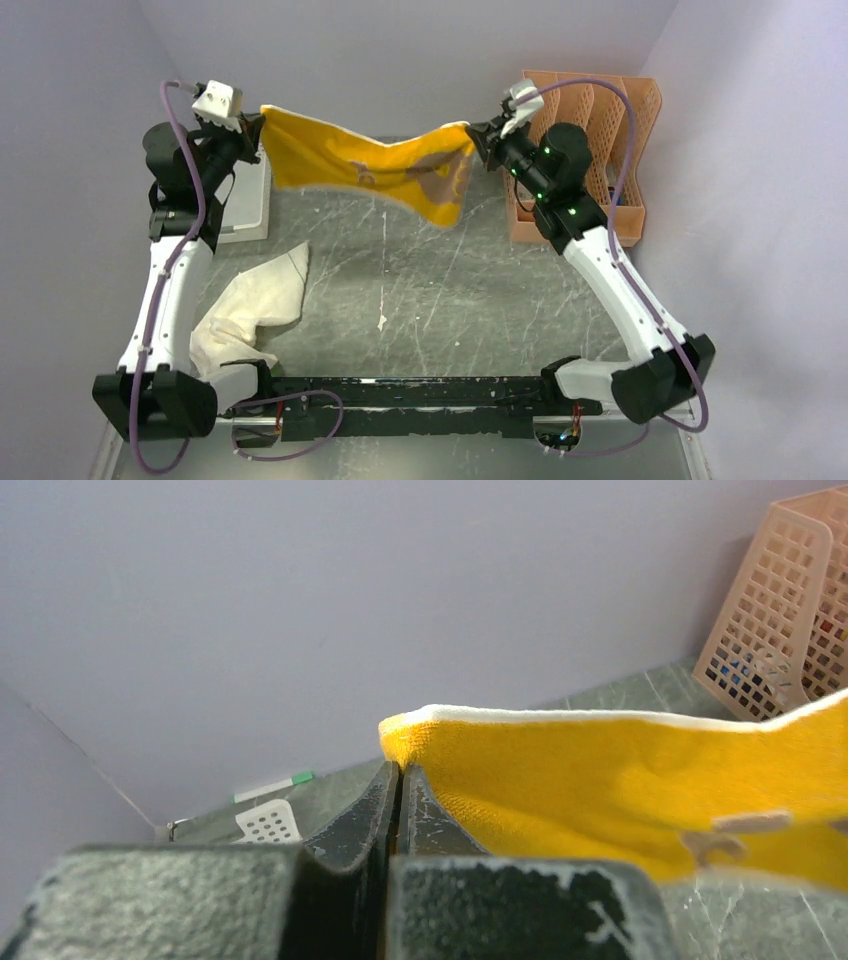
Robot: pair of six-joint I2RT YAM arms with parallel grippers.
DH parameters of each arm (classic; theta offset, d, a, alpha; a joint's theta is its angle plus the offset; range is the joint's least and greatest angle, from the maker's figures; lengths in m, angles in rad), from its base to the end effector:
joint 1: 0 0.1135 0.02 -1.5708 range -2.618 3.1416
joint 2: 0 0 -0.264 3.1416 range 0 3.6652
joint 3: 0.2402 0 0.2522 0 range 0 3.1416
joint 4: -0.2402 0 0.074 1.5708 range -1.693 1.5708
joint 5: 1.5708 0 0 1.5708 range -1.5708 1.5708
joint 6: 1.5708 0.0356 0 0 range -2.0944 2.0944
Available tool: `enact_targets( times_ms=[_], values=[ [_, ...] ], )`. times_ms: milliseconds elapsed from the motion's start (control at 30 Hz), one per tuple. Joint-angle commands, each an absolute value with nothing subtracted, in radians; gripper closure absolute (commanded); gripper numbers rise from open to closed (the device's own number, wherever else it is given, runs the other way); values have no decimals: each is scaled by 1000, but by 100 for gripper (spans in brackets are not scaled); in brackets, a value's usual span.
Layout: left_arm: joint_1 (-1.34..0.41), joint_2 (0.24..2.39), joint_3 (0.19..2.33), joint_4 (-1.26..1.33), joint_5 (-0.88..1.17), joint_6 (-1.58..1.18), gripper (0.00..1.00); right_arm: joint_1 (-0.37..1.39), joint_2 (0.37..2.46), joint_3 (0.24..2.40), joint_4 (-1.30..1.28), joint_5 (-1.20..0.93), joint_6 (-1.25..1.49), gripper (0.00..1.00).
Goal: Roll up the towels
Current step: Flatten out the towel at the center of the board.
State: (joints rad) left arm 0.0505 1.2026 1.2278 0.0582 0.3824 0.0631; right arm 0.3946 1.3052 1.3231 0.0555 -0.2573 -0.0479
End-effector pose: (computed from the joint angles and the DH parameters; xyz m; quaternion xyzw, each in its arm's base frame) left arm 0.2753 0.0006 0.4349 0.1441 0.6638 -0.0874 0.7287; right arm 0.2759 0.1247 0.4406 -0.2398 0.6380 0.2113 0.7006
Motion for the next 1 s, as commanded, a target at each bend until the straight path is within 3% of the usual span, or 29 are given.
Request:
enact_targets(
  times_ms=[0, 100, 200, 233, 300, 333, 367, 433, 533, 700, 967],
  values=[
    [49, 1130, 1150, 4, 394, 87, 93, 394, 1211, 1236, 8, -139, -27, 100],
    [49, 1181, 1144, -13, 390, 83, 93, 394, 1240, 1225, 7, -64, -22, 100],
    [48, 1316, 1183, -8, 402, 64, 93, 390, 1394, 1302, -39, 15, -13, 100],
    [47, 1347, 1201, 0, 402, 56, 93, 386, 1466, 1340, -59, 29, -3, 92],
    [44, 1477, 1242, 20, 398, 47, 93, 372, 1623, 1443, -104, 28, 14, 43],
    [41, 1515, 1263, 41, 391, 48, 93, 366, 1708, 1507, -130, 24, 16, 30],
    [37, 1580, 1289, 59, 379, 52, 93, 359, 1781, 1572, -151, 25, 17, 20],
    [37, 1741, 1371, 58, 340, 70, 93, 350, 1905, 1684, -198, 32, 17, 12],
    [36, 1926, 1534, -23, 258, 117, 93, 335, 1970, 1720, -166, -1, 12, 9],
    [37, 2062, 1672, -40, 218, 162, 93, 277, 1993, 1629, -84, -138, -11, 9],
    [39, 2164, 1793, -108, 205, 215, 93, 225, 2071, 1567, -148, -273, -6, 23]
  ],
)
